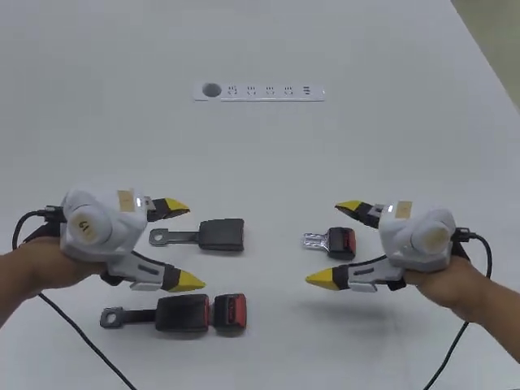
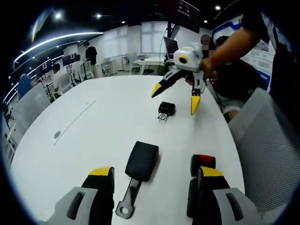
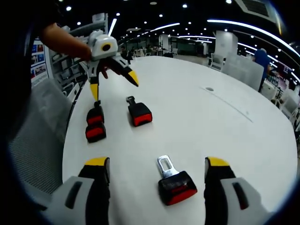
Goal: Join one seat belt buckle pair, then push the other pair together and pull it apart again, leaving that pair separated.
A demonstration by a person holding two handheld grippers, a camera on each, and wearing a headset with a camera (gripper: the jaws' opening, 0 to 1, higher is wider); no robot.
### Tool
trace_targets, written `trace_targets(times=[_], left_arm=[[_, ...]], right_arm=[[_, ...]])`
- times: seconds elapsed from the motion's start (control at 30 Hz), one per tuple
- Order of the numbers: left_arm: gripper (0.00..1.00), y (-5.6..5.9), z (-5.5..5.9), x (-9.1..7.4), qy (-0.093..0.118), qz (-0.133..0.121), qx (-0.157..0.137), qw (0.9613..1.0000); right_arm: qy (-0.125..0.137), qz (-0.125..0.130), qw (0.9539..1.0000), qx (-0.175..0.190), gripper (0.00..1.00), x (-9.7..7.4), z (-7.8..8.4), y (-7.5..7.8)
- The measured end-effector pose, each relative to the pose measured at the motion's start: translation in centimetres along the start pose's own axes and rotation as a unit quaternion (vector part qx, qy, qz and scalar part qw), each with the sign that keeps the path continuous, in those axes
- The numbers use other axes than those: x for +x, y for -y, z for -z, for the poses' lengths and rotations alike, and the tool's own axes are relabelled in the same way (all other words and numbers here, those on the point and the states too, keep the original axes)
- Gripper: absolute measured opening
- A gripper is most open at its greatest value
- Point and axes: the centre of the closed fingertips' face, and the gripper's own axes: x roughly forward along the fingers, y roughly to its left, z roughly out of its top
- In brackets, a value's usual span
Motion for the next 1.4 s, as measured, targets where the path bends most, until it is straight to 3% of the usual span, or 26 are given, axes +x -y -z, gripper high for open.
trace_targets(times=[0.23, 0.57, 0.7, 0.77, 0.83, 1.03, 1.13, 1.27, 1.3, 1.33, 1.4], left_arm=[[0.73, -1.5, 0.2, 1.7, -0.011, 0.008, -0.006, 0.9999], [0.65, -2.1, 1.8, 4.5, -0.040, 0.033, 0.000, 0.9987], [0.62, -2.2, 1.9, 5.0, -0.039, 0.041, 0.000, 0.9984], [0.57, -2.2, 1.9, 5.1, -0.034, 0.048, 0.005, 0.9983], [0.53, -2.4, 2.5, 5.3, -0.048, 0.046, 0.012, 0.9977], [0.51, -2.5, 2.4, 5.7, -0.042, 0.049, 0.013, 0.9979], [0.45, -2.7, 2.4, 5.8, -0.046, 0.046, 0.030, 0.9974], [0.38, -2.2, 2.5, 5.8, -0.050, 0.067, 0.051, 0.9952], [0.36, -2.1, 2.4, 5.7, -0.048, 0.065, 0.046, 0.9957], [0.34, -2.4, 2.4, 5.6, -0.052, 0.061, 0.066, 0.9946], [0.34, -2.2, 2.4, 5.6, -0.055, 0.067, 0.067, 0.9940]], right_arm=[[-0.021, -0.016, 0.9996, 0.012, 0.80, -0.1, 2.2, 1.1], [-0.053, -0.051, 0.9973, 0.003, 0.71, 0.7, 4.7, 1.7], [-0.050, -0.061, 0.9969, -0.007, 0.65, 0.6, 4.6, 1.8], [-0.060, -0.046, 0.9965, -0.036, 0.55, 0.3, 5.0, 2.6], [-0.049, -0.068, 0.9960, -0.032, 0.48, 0.3, 4.8, 1.8], [-0.049, -0.074, 0.9953, -0.037, 0.44, 0.2, 4.5, 1.5], [-0.054, -0.073, 0.9949, -0.044, 0.38, 0.2, 4.4, 1.8], [-0.055, -0.082, 0.9941, -0.045, 0.38, 0.0, 4.4, 1.7], [-0.054, -0.085, 0.9940, -0.044, 0.37, 0.0, 4.3, 1.6], [-0.054, -0.086, 0.9939, -0.043, 0.37, -0.1, 4.3, 1.7], [-0.054, -0.088, 0.9936, -0.046, 0.37, -0.1, 4.3, 1.7]])
